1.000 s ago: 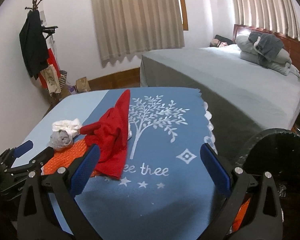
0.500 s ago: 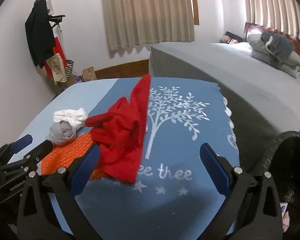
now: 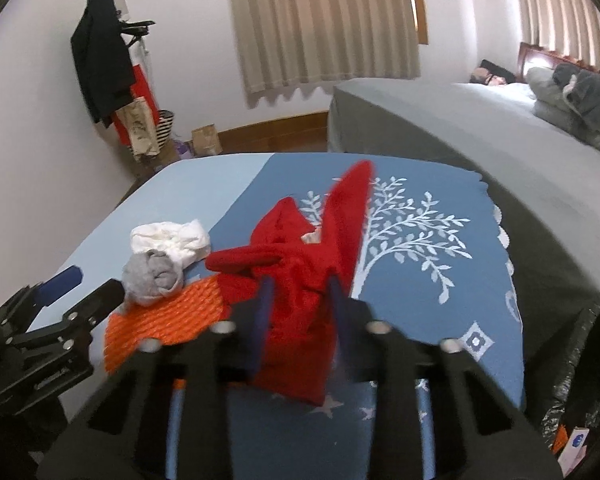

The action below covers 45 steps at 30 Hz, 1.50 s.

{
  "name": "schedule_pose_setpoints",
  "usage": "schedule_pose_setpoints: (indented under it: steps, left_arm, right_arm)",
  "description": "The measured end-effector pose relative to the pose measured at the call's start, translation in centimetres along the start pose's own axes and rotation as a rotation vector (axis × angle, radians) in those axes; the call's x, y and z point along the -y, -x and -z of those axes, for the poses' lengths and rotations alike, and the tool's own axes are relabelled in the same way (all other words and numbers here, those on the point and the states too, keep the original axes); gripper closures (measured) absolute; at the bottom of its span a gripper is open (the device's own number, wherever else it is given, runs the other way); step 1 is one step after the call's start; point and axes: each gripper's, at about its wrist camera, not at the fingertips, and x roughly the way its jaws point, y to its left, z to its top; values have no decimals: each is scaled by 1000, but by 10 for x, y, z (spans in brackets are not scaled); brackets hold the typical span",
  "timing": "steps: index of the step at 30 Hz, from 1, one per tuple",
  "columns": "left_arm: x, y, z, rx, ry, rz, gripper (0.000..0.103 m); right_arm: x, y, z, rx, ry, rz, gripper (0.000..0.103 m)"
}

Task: Collect trash
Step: 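Grasp the red cloth with the right gripper, then lift the red cloth with the right gripper while the left gripper grasps the grey knotted sock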

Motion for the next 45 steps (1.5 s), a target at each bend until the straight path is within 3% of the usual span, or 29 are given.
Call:
schedule_pose_setpoints:
  steps: [2,3,8,14,17,19,21,23,25,27,29,31,38,45]
  left_arm:
    - [1,1,0,1,-1,3,23]
    - [2,1,0,0,-1,6,23]
    - [10,3,3,-3,-11,19,23]
    - [16,4,3,-3,-14,27,23]
    - [16,5,2,0,-16,24,23]
    - [15,5,0,4,-14,19,23]
    - [12,5,-2,9,-11,13,23]
    - [10,4,-3,11,-5,7,23]
    - [6,3,-4,11,1,2,23]
    - [4,1,-3,8,6,-4,23]
    - [2,1,-2,5,9,-7,23]
    - [1,0,-2,1,10,-7,23]
    - [7,1,-1,1,-1,5,23]
    - [22,4,0,4,-22,32,23]
  right_arm:
    - [1,4,1,3,7,-3,97]
    - [3,7,1,6,7,-1,98]
    - [17,16,7,-10,6,56,98]
    - [21,23,8,17,-11,15,95]
    - [16,22,4,33,-6,-8,82]
    - [10,19,0,42,-3,-26,62]
    - [7,15,-6,47,-10,-36,58]
    - [4,9,-9,43,-14,-34,47]
    - [2,1,-11,31,-4,-33,47]
    - [0,-9,-12,-3,13,-33,51]
    - [0,-16,-10,-32,14,-37,76]
    - [3,-18,-7,-50,2,-48,90]
    - [22,12,-5,9,-56,-79,92]
    - [47,45,1,40,-94,-19,92]
